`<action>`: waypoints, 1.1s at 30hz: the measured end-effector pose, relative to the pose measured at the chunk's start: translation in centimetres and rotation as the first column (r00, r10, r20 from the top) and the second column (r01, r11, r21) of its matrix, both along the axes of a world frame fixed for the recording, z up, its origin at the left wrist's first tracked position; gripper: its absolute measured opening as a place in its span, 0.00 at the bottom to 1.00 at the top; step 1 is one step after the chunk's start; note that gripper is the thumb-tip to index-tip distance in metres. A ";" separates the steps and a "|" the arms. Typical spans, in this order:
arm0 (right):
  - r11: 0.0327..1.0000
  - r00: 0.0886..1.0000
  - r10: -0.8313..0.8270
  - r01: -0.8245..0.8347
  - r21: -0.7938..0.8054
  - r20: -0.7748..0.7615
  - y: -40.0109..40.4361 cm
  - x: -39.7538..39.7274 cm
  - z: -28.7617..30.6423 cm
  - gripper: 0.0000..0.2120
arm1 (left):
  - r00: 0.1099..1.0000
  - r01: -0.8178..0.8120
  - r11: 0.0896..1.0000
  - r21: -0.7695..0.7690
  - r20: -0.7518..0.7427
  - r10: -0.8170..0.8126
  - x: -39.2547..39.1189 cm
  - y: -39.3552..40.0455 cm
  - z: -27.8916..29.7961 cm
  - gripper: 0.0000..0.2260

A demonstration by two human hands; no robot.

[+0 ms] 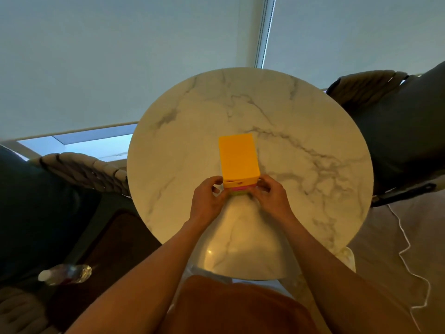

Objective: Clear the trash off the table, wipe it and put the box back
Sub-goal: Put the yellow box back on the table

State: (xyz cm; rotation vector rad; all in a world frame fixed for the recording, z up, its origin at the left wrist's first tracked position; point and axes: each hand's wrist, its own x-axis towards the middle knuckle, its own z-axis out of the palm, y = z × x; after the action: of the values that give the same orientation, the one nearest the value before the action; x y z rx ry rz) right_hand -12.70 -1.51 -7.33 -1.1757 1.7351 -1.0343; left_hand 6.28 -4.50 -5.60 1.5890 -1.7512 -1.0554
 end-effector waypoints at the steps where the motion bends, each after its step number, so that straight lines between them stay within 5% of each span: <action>1: 1.000 1.000 0.013 -0.013 0.023 -0.012 0.1 -0.1 -0.1 0.20 | 1.000 0.001 1.000 0.005 0.005 -0.001 0.0 0.2 -0.2 0.18; 6: 0.992 0.993 0.046 -0.033 0.121 -0.113 0.0 -0.4 -0.6 0.28 | 0.999 -0.041 0.998 0.054 0.037 0.039 -0.7 0.4 -0.8 0.21; 12: 0.992 0.966 0.104 -0.083 0.097 -0.238 -0.8 -0.4 -0.2 0.14 | 0.992 -0.119 0.993 0.016 0.054 0.118 -2.1 0.2 -0.8 0.15; 15: 0.989 0.966 0.119 -0.096 0.110 -0.230 -0.8 -0.5 -0.1 0.13 | 0.992 -0.116 0.992 0.041 0.049 0.114 -2.1 0.2 -0.6 0.17; 21: 0.982 0.986 0.104 -0.081 0.171 -0.130 -0.2 -1.2 0.8 0.30 | 0.994 -0.093 0.994 0.049 0.066 0.090 -0.4 -0.3 0.3 0.26; 29: 0.992 0.994 0.076 -0.067 0.107 -0.082 -0.8 -0.9 1.6 0.17 | 0.994 -0.025 0.999 0.019 0.103 0.023 0.1 -0.8 1.7 0.15; 33: 0.989 0.996 0.067 -0.058 0.134 -0.063 -0.5 -1.1 2.1 0.23 | 0.996 -0.033 0.998 0.061 0.084 0.028 0.2 -0.4 1.9 0.24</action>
State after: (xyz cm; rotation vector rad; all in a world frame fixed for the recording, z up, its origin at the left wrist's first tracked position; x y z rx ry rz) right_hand -13.75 -2.02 -5.28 -1.1848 1.7783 -0.8379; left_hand 6.43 -4.91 -3.67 1.7149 -1.7571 -1.0526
